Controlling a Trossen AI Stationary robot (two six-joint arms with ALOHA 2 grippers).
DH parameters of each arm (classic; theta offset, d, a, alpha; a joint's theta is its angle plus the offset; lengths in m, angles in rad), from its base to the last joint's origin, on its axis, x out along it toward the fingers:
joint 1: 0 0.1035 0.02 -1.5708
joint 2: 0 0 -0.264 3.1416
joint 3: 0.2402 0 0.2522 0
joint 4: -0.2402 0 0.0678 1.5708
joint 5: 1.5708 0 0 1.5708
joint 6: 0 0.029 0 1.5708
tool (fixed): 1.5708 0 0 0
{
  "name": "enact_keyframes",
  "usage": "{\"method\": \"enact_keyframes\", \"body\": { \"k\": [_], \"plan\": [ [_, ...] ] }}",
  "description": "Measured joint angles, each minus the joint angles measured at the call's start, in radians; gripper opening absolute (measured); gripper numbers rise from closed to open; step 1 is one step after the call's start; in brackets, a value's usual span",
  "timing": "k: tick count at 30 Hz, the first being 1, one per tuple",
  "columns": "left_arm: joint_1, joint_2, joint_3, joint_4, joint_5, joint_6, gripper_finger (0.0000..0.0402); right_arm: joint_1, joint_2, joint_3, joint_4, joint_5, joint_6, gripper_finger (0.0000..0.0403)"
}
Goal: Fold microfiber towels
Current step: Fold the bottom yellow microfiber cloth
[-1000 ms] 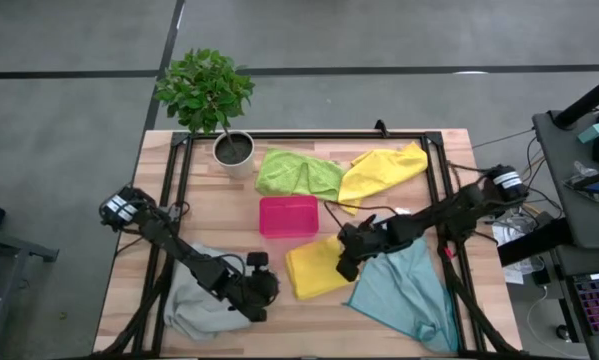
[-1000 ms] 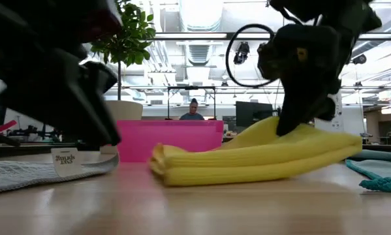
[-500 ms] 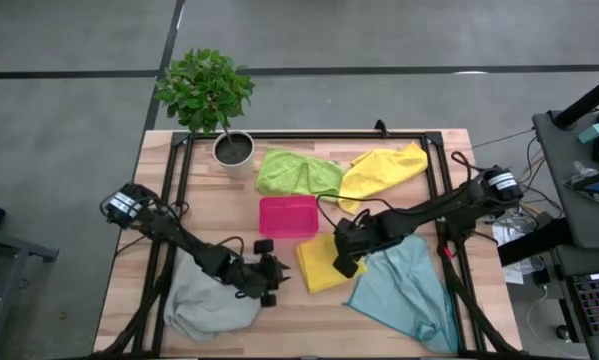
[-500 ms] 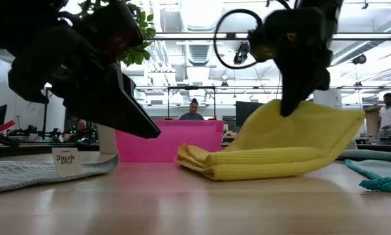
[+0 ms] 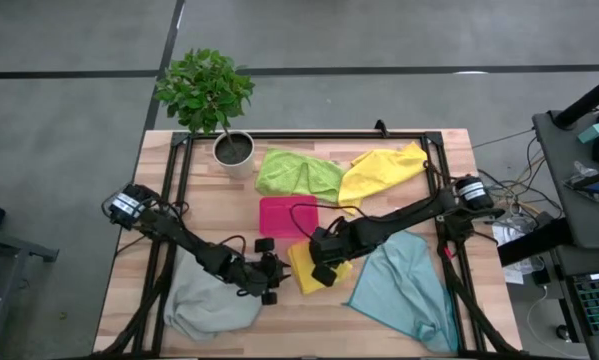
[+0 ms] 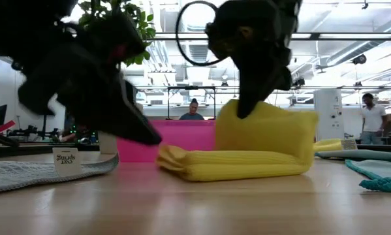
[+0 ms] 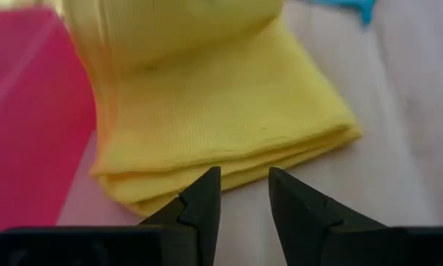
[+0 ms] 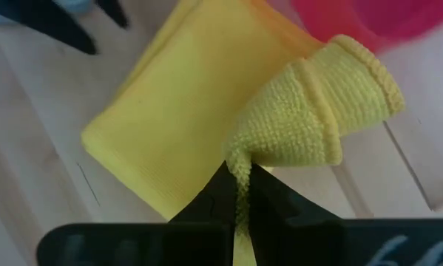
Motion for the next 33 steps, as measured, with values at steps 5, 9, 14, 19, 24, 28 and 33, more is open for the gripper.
{"method": "enact_keyframes", "body": {
  "k": [5, 9, 14, 19, 24, 28, 33],
  "plan": [
    [0.003, 0.075, -0.002, 0.013, 0.003, 0.005, 0.0100, 0.000, 0.056, 0.055, -0.005, -0.001, -0.008, 0.0012],
    [0.003, 0.107, 0.011, 0.034, -0.001, -0.011, 0.0100, 0.000, 0.086, 0.088, -0.004, 0.000, -0.003, 0.0012],
    [0.004, 0.114, 0.010, 0.074, 0.014, -0.007, 0.0100, 0.000, 0.116, 0.101, 0.047, -0.001, 0.020, 0.0012],
    [0.004, 0.114, 0.010, 0.074, 0.015, -0.007, 0.0100, 0.000, 0.118, 0.100, 0.099, 0.007, 0.040, 0.0012],
    [0.004, 0.114, 0.010, 0.073, 0.017, -0.008, 0.0100, 0.000, 0.118, 0.100, 0.163, 0.008, 0.040, 0.0012],
    [0.004, 0.114, 0.010, 0.073, 0.019, -0.009, 0.0100, 0.000, 0.121, 0.099, 0.170, 0.008, 0.047, 0.0012],
    [0.004, 0.114, 0.010, 0.073, 0.022, -0.010, 0.0100, 0.000, 0.121, 0.099, 0.231, 0.008, 0.047, 0.0014]
  ]
}}
